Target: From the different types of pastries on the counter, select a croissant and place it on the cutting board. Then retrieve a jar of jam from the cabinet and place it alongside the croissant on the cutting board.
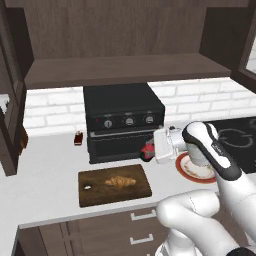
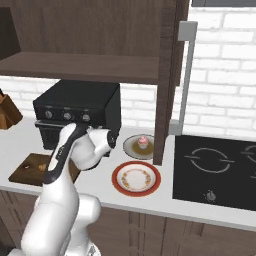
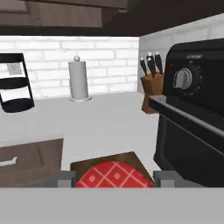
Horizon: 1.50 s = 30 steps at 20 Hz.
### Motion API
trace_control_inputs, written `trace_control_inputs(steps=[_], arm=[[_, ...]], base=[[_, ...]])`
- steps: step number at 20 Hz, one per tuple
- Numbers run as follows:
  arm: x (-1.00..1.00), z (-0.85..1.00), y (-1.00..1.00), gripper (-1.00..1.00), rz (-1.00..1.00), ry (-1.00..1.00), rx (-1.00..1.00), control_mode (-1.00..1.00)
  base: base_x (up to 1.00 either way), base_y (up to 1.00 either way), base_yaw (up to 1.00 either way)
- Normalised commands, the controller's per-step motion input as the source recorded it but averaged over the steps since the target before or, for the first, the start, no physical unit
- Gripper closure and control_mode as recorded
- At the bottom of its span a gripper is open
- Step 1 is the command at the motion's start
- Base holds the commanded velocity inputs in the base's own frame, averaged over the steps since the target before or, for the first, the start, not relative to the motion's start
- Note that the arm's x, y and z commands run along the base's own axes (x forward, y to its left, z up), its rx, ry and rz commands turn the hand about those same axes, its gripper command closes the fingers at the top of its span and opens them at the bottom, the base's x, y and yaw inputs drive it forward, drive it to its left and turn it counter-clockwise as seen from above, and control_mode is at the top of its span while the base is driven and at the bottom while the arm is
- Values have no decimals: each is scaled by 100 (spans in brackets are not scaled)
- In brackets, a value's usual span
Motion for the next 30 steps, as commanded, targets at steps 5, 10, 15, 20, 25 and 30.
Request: trace_control_inputs(steps=[5,10,15,20,25,30], arm=[[0,-7,1,100,6,-1,1,-100],[1,-33,2,100,5,-18,-6,-100],[0,-74,20,100,5,-1,-19,-100],[0,-6,30,100,4,0,0,-100],[1,-48,18,100,6,0,-7,-100],[15,-36,-1,100,5,-2,-7,-100]], base=[[0,0,0],[0,0,0],[0,0,0],[0,0,0],[0,0,0],[0,0,0]])
